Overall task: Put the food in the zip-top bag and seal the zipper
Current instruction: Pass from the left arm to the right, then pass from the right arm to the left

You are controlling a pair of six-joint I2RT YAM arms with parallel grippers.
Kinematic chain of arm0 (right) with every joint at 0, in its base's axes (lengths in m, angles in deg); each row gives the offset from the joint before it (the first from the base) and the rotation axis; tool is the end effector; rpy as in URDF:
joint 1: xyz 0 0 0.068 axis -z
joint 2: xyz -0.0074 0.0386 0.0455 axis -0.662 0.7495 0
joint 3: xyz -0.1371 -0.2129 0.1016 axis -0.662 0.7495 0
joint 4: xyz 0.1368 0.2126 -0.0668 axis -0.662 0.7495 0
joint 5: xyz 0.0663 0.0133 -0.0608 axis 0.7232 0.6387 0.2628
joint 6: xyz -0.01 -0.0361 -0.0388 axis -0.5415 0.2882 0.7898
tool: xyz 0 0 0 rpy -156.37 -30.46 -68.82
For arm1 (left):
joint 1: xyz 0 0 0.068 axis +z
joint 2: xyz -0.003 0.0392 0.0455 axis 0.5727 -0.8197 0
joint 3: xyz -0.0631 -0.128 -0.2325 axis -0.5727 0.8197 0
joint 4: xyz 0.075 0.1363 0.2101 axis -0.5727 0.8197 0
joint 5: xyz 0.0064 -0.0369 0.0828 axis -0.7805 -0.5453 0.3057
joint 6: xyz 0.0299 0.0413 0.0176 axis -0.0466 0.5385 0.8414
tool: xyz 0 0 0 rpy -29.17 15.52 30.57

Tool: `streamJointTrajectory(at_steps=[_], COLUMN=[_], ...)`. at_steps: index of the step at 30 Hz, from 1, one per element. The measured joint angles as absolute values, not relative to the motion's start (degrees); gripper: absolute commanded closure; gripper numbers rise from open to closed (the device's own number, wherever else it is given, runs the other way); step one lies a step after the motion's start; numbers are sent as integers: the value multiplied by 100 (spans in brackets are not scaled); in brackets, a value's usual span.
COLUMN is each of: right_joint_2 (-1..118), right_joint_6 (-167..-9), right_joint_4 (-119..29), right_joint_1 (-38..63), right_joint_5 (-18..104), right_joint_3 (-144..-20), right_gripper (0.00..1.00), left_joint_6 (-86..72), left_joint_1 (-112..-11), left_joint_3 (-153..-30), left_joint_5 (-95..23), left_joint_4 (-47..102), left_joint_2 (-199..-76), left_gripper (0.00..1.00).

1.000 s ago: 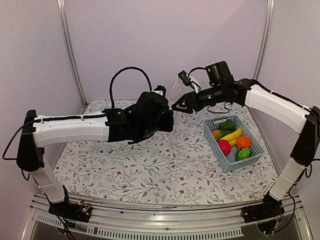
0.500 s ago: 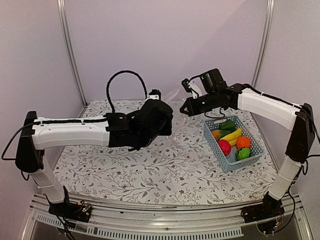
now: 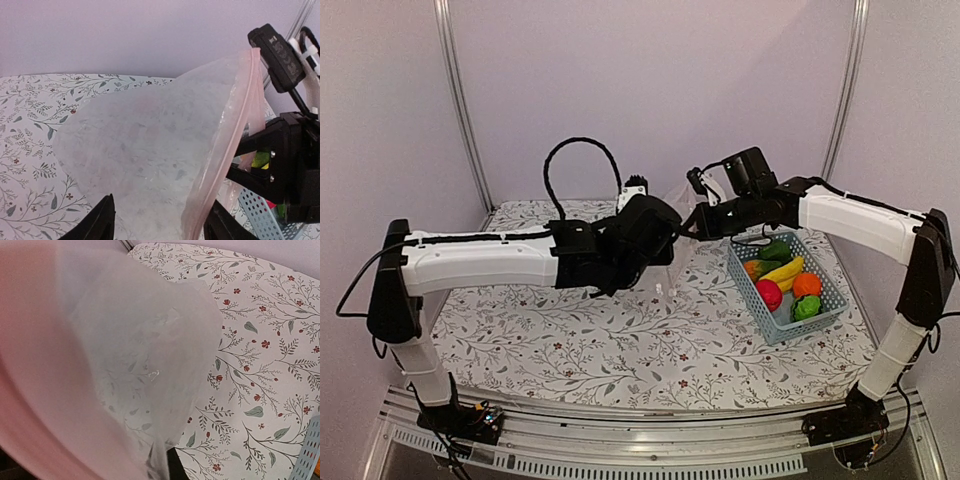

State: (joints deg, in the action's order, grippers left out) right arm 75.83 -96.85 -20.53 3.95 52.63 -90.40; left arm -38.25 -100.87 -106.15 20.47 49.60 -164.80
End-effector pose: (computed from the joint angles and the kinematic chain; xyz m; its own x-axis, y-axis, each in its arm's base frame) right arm 0.3063 0.2485 0.3023 -0.6951 -0.2070 -0.6884 -0.5984 0.6973 0.3945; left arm 0.1918 -0.3641 0.3033 -0.4210 -0.1684 -0.8913 0.0993 0.9681 -0.2299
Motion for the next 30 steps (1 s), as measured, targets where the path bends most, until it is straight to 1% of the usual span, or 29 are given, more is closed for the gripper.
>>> streamJointTrajectory(at_steps=[5,6,8,11,15,16,20,22,23,28,30], right_joint_2=[7417,7393,7342,7327,7327,7327,7327,7325,7323,7323,7323], right_joint_6=[-9823,-9832,-9854,-9871,-9875,-9882,-9880,-9845,-9838,-9683,-9613], right_joint_4=[-2121,-2136,-2167,-2193,-2217,-2217,-2213,-2211,-2197,-1985,-1955], right_joint_1=[395,395,395,384,352,345,319,312,306,290,297], right_joint_5=[5350,5370,5413,5433,5440,5448,5346,5090,4928,3973,3722], right_joint_3=[-9007,-9007,-9007,-9005,-8955,-8942,-8926,-8920,-8909,-8874,-8874], right_gripper=[100,100,100,100,99,99,98,89,86,81,77], left_joint_6=[-3731,-3766,-3867,-4024,-4162,-4188,-4243,-4245,-4241,-4199,-4136], left_joint_1=[-10081,-10079,-10072,-10061,-10050,-10048,-10044,-10046,-10048,-10057,-10057], left_joint_3=[-10917,-11011,-11183,-11365,-11365,-11360,-11277,-11223,-11170,-10698,-10501], left_joint_5=[1879,1896,1959,2141,2397,2438,2657,2687,2685,2729,2777], left_joint_4=[5109,5218,5443,5762,6037,6055,6129,6136,6118,5937,5749], left_joint_2=[-16812,-16878,-16974,-17079,-17105,-17105,-17103,-17079,-17038,-16491,-16218], left_gripper=[38,39,45,59,92,99,100,100,100,100,100])
